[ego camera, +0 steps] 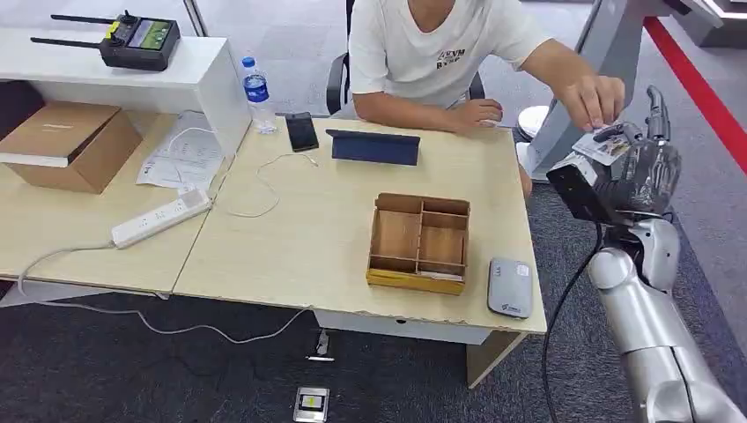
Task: Pass the card to the sensor for recognition and then transmit it.
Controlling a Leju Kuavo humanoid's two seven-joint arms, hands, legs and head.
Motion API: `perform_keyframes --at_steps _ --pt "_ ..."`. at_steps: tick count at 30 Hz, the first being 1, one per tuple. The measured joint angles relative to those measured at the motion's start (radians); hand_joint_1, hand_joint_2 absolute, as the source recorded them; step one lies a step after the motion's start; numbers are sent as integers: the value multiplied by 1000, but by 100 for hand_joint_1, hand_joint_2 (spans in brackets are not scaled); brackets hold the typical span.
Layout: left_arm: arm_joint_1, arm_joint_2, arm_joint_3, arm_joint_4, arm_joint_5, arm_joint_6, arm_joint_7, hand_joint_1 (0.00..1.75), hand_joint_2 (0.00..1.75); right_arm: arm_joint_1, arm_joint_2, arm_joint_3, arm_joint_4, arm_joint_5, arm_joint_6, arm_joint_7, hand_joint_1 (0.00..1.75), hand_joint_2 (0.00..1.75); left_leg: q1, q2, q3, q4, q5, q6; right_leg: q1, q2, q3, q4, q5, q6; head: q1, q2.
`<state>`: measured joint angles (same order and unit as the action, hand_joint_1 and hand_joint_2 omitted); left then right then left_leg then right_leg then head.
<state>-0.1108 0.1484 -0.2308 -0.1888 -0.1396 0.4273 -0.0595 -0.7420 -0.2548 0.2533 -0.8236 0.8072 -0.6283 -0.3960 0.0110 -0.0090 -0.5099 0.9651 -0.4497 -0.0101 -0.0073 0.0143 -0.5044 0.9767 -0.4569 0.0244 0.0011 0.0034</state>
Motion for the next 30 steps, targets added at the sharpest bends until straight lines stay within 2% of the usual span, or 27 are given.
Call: perform_keyframes --at_steps 14,22,25,30 --pt "0 -1 -5 0 -3 2 -4 0 175 -2 -1 3 1 -43 35 -1 175 175 0 0 0 0 0 0 0 0 0 0 1 0 0 0" --pt "0 -1 -6 0 -5 2 -8 0 175 -1 -10 6 -2 -77 99 9 175 175 0 0 0 0 1 0 0 0 0 0 1 0 0 0" --pt "1 -2 -6 0 -2 2 -12 0 175 4 -21 8 -6 -97 151 30 175 175 0 0 0 0 1 1 0 0 -1 0 1 0 0 0" --pt "2 -4 -6 0 10 2 -16 0 175 29 -55 14 -4 -112 290 95 175 175 0 0 0 0 1 1 0 0 -1 0 1 0 0 0"
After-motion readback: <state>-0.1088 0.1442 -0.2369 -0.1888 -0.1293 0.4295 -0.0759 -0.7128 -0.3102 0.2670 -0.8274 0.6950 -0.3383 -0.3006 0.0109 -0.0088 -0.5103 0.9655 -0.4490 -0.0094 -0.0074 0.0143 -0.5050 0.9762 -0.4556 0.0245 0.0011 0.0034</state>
